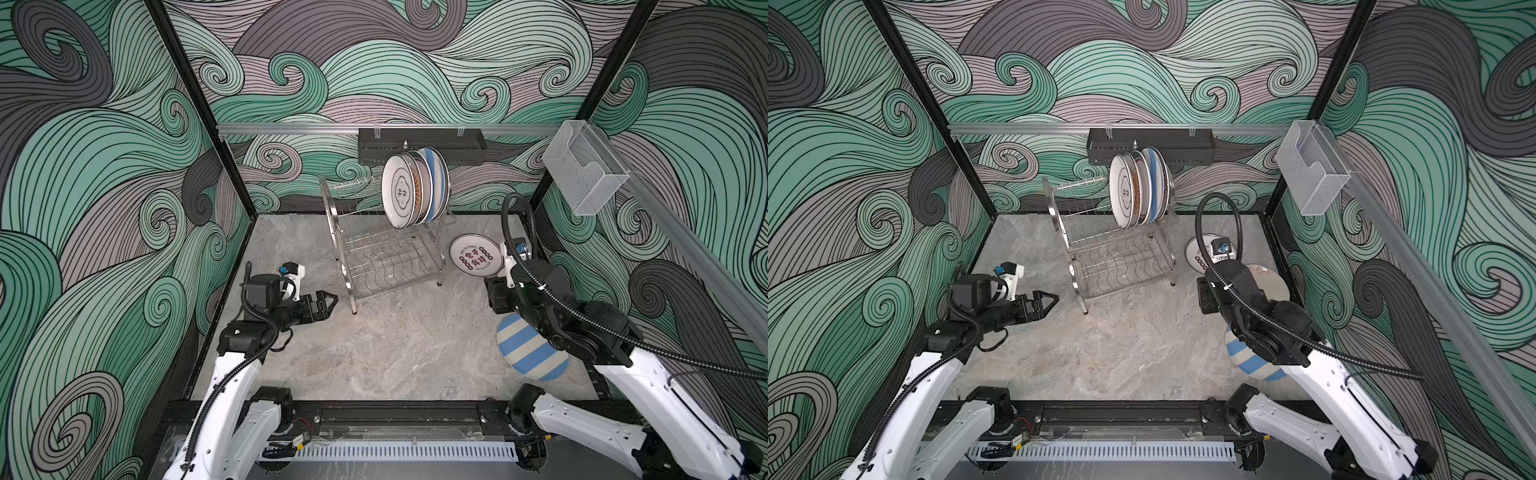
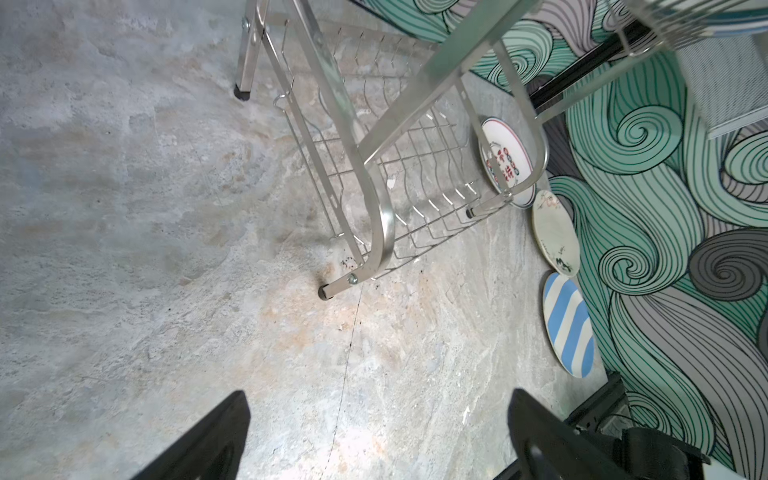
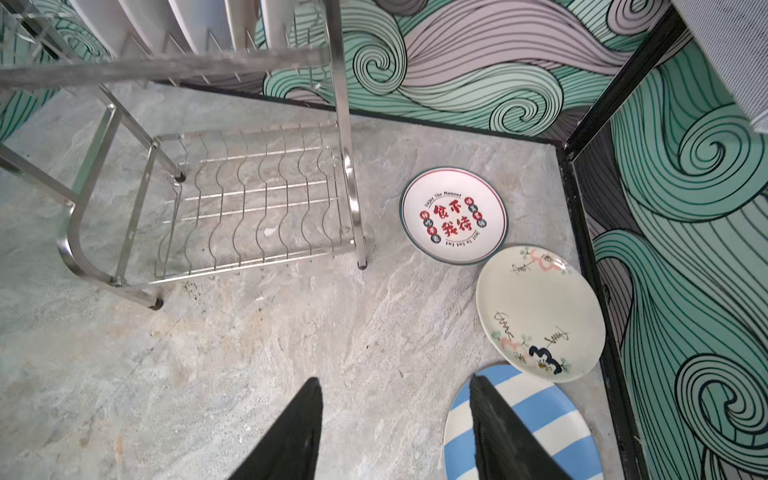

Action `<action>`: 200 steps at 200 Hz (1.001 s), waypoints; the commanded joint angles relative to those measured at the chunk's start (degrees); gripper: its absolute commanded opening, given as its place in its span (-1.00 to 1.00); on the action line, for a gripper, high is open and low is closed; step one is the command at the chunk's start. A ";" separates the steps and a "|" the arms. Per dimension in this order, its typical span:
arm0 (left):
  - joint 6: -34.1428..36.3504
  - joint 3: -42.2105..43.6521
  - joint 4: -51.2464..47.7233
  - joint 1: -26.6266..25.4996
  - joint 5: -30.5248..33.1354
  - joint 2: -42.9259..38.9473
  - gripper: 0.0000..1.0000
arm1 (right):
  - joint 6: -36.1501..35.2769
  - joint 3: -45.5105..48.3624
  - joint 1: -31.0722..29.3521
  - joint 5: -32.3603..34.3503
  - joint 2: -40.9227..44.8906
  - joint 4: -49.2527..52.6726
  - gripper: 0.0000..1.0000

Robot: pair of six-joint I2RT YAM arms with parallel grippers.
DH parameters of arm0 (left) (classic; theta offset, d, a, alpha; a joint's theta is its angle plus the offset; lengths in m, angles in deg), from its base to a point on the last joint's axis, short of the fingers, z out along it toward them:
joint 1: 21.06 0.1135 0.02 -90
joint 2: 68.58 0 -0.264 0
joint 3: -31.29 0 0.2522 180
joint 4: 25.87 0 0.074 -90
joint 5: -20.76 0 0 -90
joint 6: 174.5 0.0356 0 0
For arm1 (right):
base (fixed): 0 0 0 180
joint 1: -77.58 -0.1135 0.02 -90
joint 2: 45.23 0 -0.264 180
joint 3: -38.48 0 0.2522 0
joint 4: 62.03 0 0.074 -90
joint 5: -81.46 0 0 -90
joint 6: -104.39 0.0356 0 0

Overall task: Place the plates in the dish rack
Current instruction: 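Open and withdraw the right gripper toward the blue-striped plate on the table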

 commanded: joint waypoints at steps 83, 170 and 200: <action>-10.42 2.05 11.40 -4.06 2.90 1.56 0.97 | 2.54 19.70 21.53 -13.89 -4.89 -8.30 0.98; -7.71 0.20 12.41 -4.32 2.06 10.49 0.97 | 7.47 29.47 30.49 -23.14 -13.01 -15.31 1.00; -8.01 1.39 14.28 -4.39 3.41 10.06 0.97 | 8.08 30.74 30.49 -21.00 -17.63 -18.68 1.00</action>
